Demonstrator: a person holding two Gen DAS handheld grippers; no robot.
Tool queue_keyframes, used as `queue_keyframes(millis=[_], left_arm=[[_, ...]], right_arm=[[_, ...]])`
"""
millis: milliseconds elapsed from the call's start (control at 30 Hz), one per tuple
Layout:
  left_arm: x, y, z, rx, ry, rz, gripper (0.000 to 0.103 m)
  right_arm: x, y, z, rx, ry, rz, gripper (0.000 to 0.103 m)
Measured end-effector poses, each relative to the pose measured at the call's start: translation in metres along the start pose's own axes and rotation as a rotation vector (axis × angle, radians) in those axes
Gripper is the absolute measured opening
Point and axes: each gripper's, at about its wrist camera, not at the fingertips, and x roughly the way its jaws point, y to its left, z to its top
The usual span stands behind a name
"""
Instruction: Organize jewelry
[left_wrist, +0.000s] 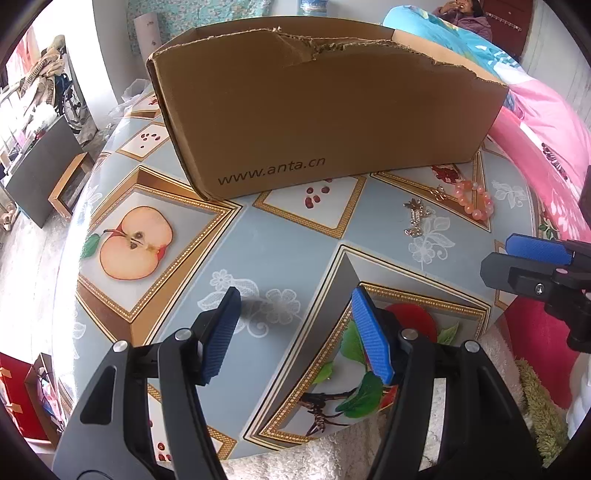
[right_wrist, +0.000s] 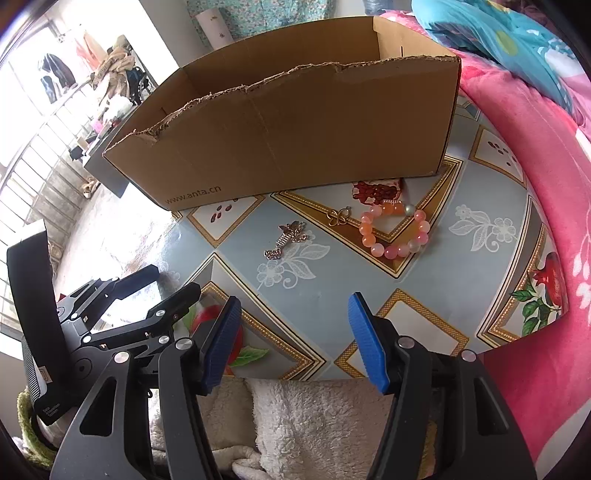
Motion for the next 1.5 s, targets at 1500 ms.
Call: queue_keyframes(millis=[1500], left_arm=[[-0.027,-0.041,0.004,0.202,-0.224,-0.168,0.054]], right_arm=[[-0.016,-0.019,0.012,-0.030,-0.089,0.052,0.043]])
